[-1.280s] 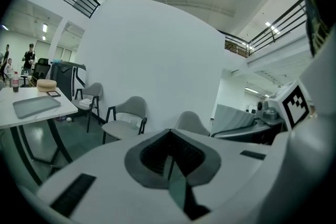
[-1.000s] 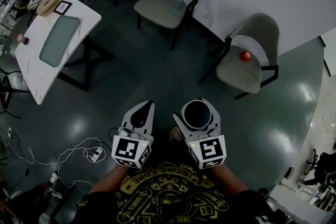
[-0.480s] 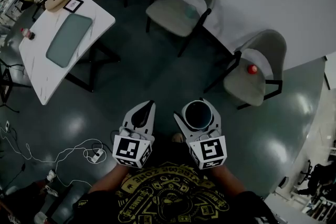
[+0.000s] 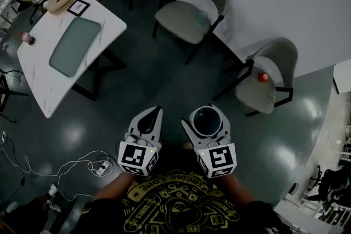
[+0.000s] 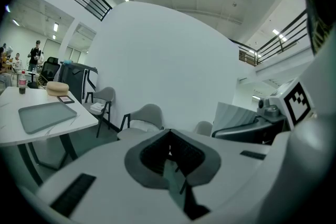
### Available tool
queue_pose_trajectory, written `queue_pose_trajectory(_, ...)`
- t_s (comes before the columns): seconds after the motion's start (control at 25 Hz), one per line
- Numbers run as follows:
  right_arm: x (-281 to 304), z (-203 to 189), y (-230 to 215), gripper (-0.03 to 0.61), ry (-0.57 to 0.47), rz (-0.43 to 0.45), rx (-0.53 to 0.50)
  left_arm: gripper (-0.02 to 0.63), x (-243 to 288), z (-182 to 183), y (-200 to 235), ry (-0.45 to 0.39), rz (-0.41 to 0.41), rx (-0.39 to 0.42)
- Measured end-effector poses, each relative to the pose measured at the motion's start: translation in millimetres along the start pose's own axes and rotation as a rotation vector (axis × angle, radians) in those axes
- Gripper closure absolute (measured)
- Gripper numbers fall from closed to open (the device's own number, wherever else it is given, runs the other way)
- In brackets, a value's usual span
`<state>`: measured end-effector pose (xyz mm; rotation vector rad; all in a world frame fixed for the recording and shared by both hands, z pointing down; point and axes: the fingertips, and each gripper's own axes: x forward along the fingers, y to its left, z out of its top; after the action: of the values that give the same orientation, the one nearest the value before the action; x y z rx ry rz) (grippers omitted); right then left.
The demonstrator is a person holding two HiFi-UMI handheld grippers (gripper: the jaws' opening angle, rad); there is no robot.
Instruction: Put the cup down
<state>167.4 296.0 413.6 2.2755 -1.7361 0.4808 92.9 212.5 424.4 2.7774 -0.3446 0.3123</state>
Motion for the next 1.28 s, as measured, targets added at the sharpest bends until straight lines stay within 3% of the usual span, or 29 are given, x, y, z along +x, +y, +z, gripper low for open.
queue_pose_trajectory(0.24,23.3,15.1,28.1,0.198,-0.016,-0.004,-0.012,0.603,-12.4,12.2,35.0,-0.027,-0.005,0.001)
queue_pose_trajectory(0.6,60.6,39.6,73.0,0.198,-0.043,0.037,-0.050,0.603,-40.0,27.0,89.9,-0.063,0.049,-0.009)
queue_pose_trajectory(1.28,139.3,76.2,125.8,0.198,-0.063,0.259,-0.100,0.603,-69.6,47.3,169.0,-0.112,0.267,-0.047)
